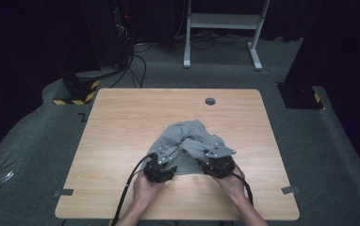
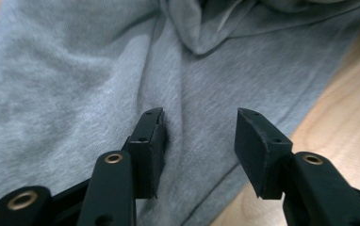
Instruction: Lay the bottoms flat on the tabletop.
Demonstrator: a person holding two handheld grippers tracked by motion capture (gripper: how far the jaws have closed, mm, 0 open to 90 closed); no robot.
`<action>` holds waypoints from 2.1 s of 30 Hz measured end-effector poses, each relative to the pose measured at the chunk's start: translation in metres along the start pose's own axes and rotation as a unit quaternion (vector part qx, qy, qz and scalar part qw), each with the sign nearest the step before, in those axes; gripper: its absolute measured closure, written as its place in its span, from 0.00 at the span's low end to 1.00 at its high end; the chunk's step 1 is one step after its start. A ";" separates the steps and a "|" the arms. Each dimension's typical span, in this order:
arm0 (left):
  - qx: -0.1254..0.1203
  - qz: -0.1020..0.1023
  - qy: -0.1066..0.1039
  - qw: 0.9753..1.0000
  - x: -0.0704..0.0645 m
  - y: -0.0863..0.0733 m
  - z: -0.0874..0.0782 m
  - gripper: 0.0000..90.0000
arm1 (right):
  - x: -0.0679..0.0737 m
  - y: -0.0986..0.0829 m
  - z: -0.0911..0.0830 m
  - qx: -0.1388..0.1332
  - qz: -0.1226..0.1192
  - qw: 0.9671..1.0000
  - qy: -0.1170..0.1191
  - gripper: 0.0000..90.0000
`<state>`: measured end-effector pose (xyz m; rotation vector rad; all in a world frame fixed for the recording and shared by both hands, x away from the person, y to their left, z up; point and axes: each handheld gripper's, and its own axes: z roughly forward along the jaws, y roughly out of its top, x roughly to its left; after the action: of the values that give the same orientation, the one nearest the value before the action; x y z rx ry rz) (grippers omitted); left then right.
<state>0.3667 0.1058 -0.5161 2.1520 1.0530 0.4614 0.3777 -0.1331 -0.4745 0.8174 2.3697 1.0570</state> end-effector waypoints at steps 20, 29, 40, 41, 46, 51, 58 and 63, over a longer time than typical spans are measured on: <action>-0.028 -0.019 0.009 0.999 0.029 -0.006 -0.026 0.91 | -0.086 -0.008 -0.004 0.030 0.120 0.987 -0.105 0.87; -0.042 0.025 -0.005 0.999 0.007 0.004 -0.030 0.61 | -0.050 -0.020 -0.035 -0.041 0.102 0.991 -0.081 0.68; -0.001 0.013 -0.008 1.000 0.002 0.002 0.003 0.62 | 0.003 -0.016 0.031 0.045 0.037 0.997 0.041 0.60; -0.003 0.012 -0.009 1.000 0.001 0.002 0.004 0.63 | 0.003 -0.016 0.035 0.048 0.039 0.997 0.041 0.61; 0.004 0.027 -0.012 1.000 0.000 0.005 0.004 0.87 | 0.002 -0.017 0.038 0.060 0.019 0.997 0.034 0.94; -0.005 0.023 -0.015 1.000 0.000 0.003 -0.001 0.98 | -0.005 -0.018 0.009 0.024 0.021 0.999 0.015 0.96; -0.031 0.014 -0.025 0.999 0.005 -0.003 -0.027 0.99 | -0.027 -0.037 -0.036 0.001 0.064 0.998 -0.018 0.95; -0.008 0.030 -0.051 0.998 -0.004 -0.010 -0.029 0.96 | -0.026 -0.065 -0.039 0.042 0.085 0.995 0.001 0.91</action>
<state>0.3422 0.1198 -0.5027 2.1736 0.9294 0.3823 0.3524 -0.2058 -0.4963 1.0646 2.3956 1.0278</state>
